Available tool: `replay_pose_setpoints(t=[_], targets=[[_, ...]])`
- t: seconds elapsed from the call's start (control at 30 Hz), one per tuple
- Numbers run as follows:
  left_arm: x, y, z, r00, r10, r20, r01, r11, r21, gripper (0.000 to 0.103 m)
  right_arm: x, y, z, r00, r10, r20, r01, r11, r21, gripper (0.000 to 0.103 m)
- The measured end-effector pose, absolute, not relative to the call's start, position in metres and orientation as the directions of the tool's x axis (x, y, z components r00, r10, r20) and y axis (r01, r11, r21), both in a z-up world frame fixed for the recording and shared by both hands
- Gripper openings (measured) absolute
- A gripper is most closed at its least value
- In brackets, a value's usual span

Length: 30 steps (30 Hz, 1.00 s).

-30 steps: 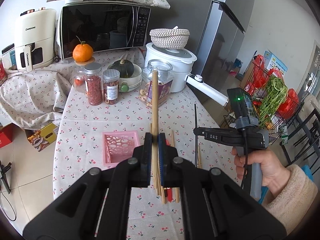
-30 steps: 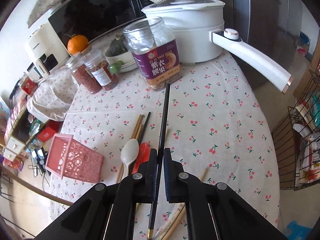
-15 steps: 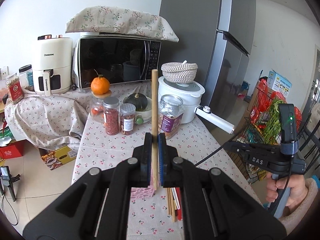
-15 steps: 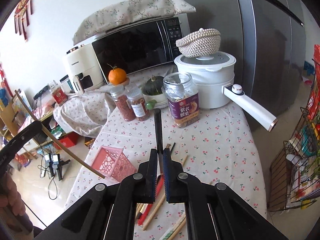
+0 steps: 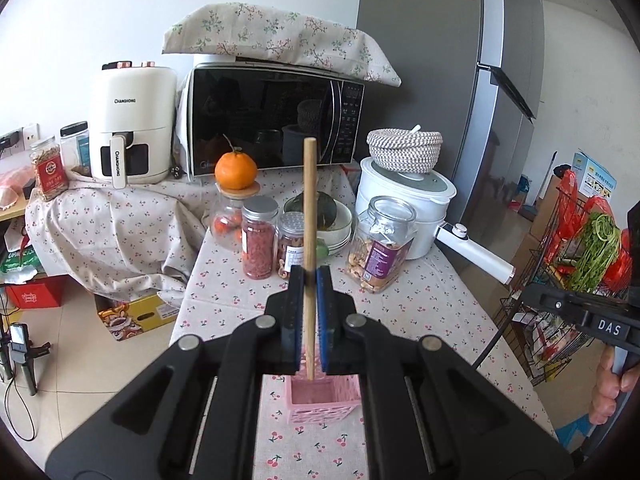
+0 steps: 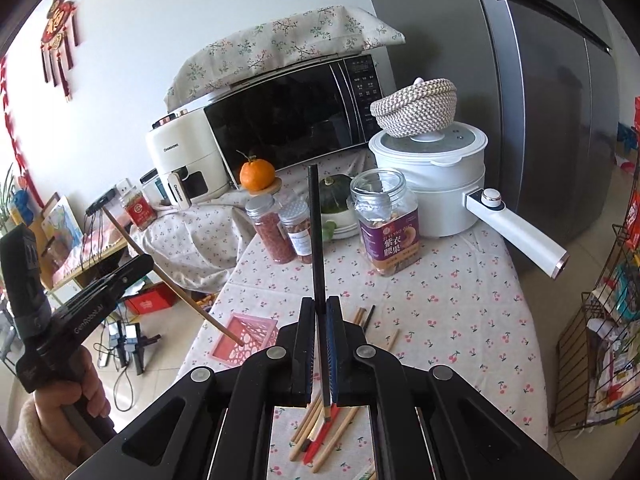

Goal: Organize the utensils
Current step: 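Lift both chopsticks and carry them over the pink basket, lowering them in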

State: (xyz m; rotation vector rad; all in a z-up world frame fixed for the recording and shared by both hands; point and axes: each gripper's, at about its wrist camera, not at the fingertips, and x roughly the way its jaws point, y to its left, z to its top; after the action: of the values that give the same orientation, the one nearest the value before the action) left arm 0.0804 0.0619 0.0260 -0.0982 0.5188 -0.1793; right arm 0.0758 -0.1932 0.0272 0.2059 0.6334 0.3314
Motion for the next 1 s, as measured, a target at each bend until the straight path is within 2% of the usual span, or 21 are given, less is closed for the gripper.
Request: replay_pose_setpoints(t=[0.47, 0.7, 0.83, 0.9, 0.97, 1.0], targets=[[0.12, 0.069, -0.009, 0.737, -0.227, -0.636, 0.089, 0.966, -0.241, 0.007, 0.072, -0.188, 0.035, 0.74, 0.43, -0.516, -0.288, 0.897, 0.334, 0.005], [0.136, 0.072, -0.022, 0.7, -0.237, -0.673, 0.065, 0.96, -0.27, 0.007, 0.074, -0.188, 0.044, 0.734, 0.478, -0.483, -0.31, 0.868, 0.389, 0.005], [0.142, 0.072, -0.025, 0.706, -0.24, -0.666, 0.061, 0.958, -0.28, 0.008, 0.078, -0.185, 0.05, 0.736, 0.508, -0.448, -0.325, 0.845, 0.423, 0.005], [0.143, 0.073, -0.024, 0.709, -0.247, -0.661, 0.057, 0.954, -0.295, 0.02, 0.081, -0.181, 0.053, 0.737, 0.52, -0.432, -0.332, 0.835, 0.439, 0.005], [0.141, 0.074, -0.022, 0.713, -0.244, -0.658, 0.047, 0.952, -0.302, 0.045, 0.085, -0.177, 0.054, 0.737, 0.531, -0.418, -0.338, 0.825, 0.453, 0.005], [0.139, 0.074, -0.019, 0.716, -0.236, -0.657, 0.042, 0.954, -0.297, 0.05, 0.087, -0.176, 0.055, 0.738, 0.534, -0.411, -0.339, 0.821, 0.459, 0.005]])
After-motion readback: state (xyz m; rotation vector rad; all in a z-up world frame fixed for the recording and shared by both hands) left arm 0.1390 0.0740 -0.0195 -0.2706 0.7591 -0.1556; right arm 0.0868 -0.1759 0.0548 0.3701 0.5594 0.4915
